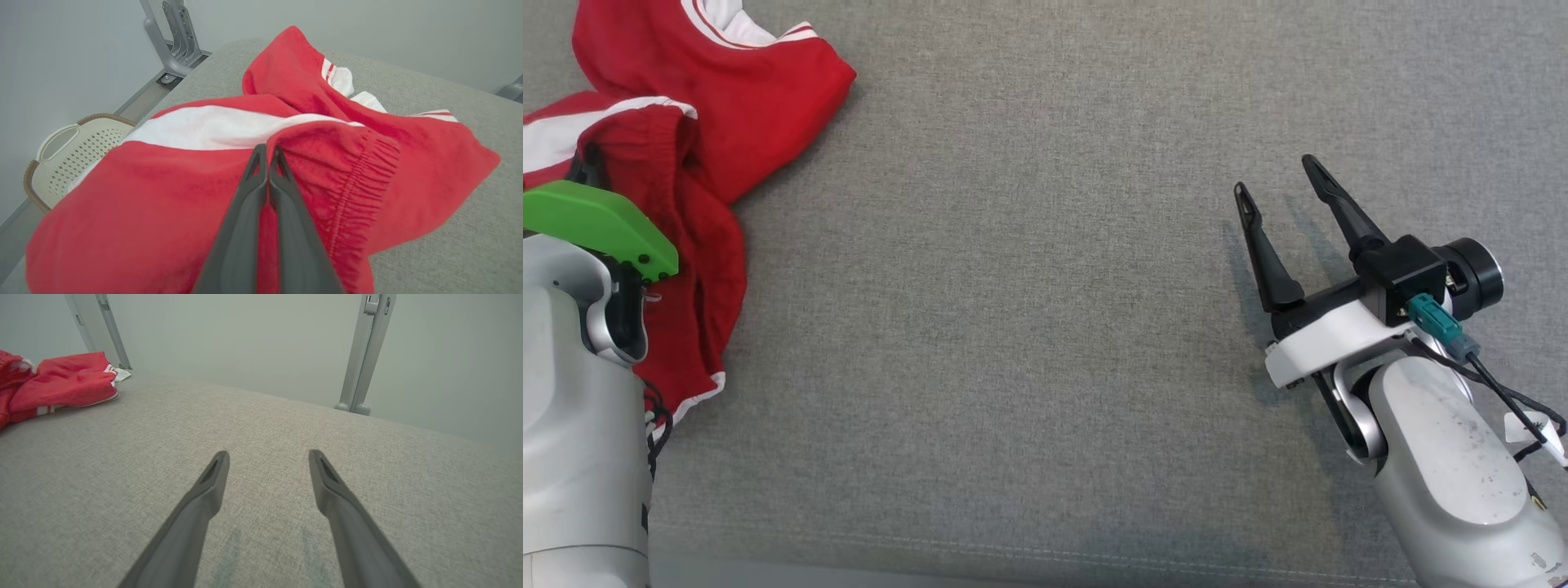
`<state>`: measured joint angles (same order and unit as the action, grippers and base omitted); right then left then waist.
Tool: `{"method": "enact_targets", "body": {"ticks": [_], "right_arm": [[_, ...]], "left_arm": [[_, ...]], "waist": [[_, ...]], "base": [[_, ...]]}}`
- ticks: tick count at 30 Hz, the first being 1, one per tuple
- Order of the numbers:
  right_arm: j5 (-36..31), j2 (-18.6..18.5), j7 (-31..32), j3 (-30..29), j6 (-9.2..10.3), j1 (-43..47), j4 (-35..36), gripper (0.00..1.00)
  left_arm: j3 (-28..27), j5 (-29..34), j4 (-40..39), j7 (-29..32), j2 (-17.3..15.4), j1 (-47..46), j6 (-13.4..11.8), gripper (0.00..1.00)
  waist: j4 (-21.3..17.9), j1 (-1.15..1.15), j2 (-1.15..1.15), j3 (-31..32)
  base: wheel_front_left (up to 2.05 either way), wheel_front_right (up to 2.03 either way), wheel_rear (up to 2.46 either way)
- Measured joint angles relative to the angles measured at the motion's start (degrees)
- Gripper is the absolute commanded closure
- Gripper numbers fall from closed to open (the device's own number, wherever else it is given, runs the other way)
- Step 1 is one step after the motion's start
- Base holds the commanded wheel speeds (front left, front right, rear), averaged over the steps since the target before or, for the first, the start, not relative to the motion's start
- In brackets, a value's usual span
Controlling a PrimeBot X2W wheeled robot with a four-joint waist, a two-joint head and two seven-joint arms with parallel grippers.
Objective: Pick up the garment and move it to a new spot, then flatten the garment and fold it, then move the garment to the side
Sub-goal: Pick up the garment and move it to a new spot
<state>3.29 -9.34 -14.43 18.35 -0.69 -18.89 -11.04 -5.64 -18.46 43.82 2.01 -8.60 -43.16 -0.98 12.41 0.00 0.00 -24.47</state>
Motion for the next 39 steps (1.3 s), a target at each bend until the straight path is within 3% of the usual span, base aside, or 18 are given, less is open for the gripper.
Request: {"method": "enact_targets", "body": {"ticks": [6,18,24,30,36,39], "right_arm": [[0.23,0.85,0.0,0.09,0.24,0.01,-0.64,0.0],[2.24,2.4,0.0,-1.14,0.87,2.5,-1.78,0.0],[3.36,3.5,0.0,-2.02,1.86,5.52,-2.18,0.0],[3.79,3.86,0.0,-2.8,2.41,8.25,-2.36,0.0],[3.85,4.02,0.0,-2.79,2.81,10.1,-2.29,0.0],[3.85,4.13,0.0,-2.58,2.81,10.63,-2.07,0.0]], "left_arm": [[-1.19,-0.01,-0.02,-5.05,0.07,0.01,0.23,1.0],[-0.33,-0.01,-4.2,-14.63,0.1,0.64,3.41,1.0],[0.96,0.08,-9.18,-15.7,0.56,1.99,5.08,1.0],[4.35,0.86,-15.47,-15.92,2.99,2.89,6.34,1.0],[9.45,-1.11,-19.26,-15.6,7.92,5.09,7.1,1.0],[10.92,-2.53,-19.19,-14.13,7.87,6.59,7.1,1.0]], "waist": [[0.48,0.0,0.0,2.23],[0.22,0.0,0.0,8.71],[-0.95,0.0,0.0,12.65],[-3.04,0.0,0.0,16.42],[-7.41,0.0,0.0,19.33],[-9.66,0.0,0.0,20.1]], "base": [[0.0,0.0,0.0],[0.0,0.0,0.0],[0.0,0.0,0.0],[0.0,0.0,0.0],[0.0,0.0,0.0],[0.0,0.0,0.0]]}}
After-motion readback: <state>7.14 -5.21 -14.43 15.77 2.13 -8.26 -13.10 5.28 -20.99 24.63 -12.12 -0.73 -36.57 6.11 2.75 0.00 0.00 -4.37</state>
